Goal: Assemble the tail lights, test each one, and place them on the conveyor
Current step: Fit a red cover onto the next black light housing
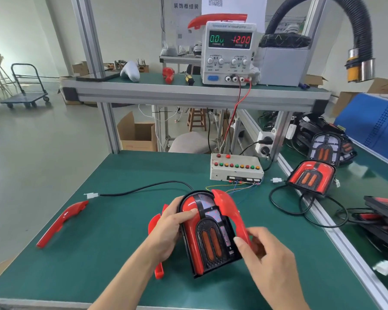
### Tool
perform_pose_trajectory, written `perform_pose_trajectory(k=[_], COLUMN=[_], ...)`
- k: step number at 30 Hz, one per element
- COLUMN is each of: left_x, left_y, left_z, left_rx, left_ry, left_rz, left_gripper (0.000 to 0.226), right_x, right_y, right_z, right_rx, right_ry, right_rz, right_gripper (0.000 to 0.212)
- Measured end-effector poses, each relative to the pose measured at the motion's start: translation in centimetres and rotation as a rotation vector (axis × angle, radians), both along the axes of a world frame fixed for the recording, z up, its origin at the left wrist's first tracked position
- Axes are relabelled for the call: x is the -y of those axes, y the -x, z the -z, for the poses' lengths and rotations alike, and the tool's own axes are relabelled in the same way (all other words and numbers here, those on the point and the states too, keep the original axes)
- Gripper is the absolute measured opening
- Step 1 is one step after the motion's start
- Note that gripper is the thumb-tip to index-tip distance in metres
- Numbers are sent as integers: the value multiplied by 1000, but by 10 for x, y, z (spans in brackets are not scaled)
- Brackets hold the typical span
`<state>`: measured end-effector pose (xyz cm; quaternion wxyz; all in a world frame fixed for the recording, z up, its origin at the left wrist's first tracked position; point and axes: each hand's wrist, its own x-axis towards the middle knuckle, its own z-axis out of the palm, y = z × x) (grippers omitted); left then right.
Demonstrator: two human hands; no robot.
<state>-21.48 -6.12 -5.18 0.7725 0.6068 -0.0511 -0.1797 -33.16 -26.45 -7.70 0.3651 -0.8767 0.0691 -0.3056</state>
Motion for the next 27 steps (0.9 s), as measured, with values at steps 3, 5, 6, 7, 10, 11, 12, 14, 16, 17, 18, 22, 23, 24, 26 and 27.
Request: perform_pose_trajectory(k=[3, 5, 6, 7, 10, 11, 12, 14, 16, 17, 18, 22, 23, 24, 26, 27], left_x=[0, 1, 1, 1, 4, 4, 5, 6, 6, 5, 4, 0, 0, 2, 4, 5], left_y=[2, 4, 5, 6, 8, 8, 9, 11, 12, 11, 10, 4, 4, 4, 4, 4], left_z=[2, 2, 3, 3, 5, 7, 8, 8, 5, 4, 4, 3, 2, 2, 2, 3], left_rx=[-13, -18, -19, -20, -25, -16, -3, 18, 25, 30, 36, 18, 21, 28, 35, 30], left_ry=[13, 11, 8, 7, -2, -13, -24, -38, -47, -51, -55, -60, -64, -73, -100, -108], left_rz=[10, 24, 26, 22, -22, -39, -51, -59, -61, -64, -66, -67, -78, -99, -145, -156], left_gripper=[26, 22, 19, 18, 38, 43, 45, 41, 37, 39, 45, 62, 61, 59, 59, 57], right_x=[-6, -7, -8, -8, -12, -14, -17, -20, -21, -21, -21, -17, -17, -17, -17, -17], right_y=[-12, -16, -17, -17, -17, -17, -17, -18, -20, -21, -22, -27, -27, -28, -28, -28], right_z=[5, 10, 12, 14, 20, 23, 25, 29, 32, 33, 35, 41, 42, 43, 47, 48], right_rx=[72, 91, 97, 105, 136, 149, 163, 190, 216, 228, 241, 280, 288, 294, 304, 306], right_ry=[219, 286, 303, 310, 308, 313, 323, 346, 374, 397, 422, 511, 528, 542, 553, 552], right_rz=[-21, -17, -9, 5, 51, 61, 64, 51, 50, 52, 53, 73, 89, 103, 114, 114], right_gripper=[22, 27, 28, 28, 27, 27, 28, 29, 31, 33, 34, 38, 38, 39, 39, 38])
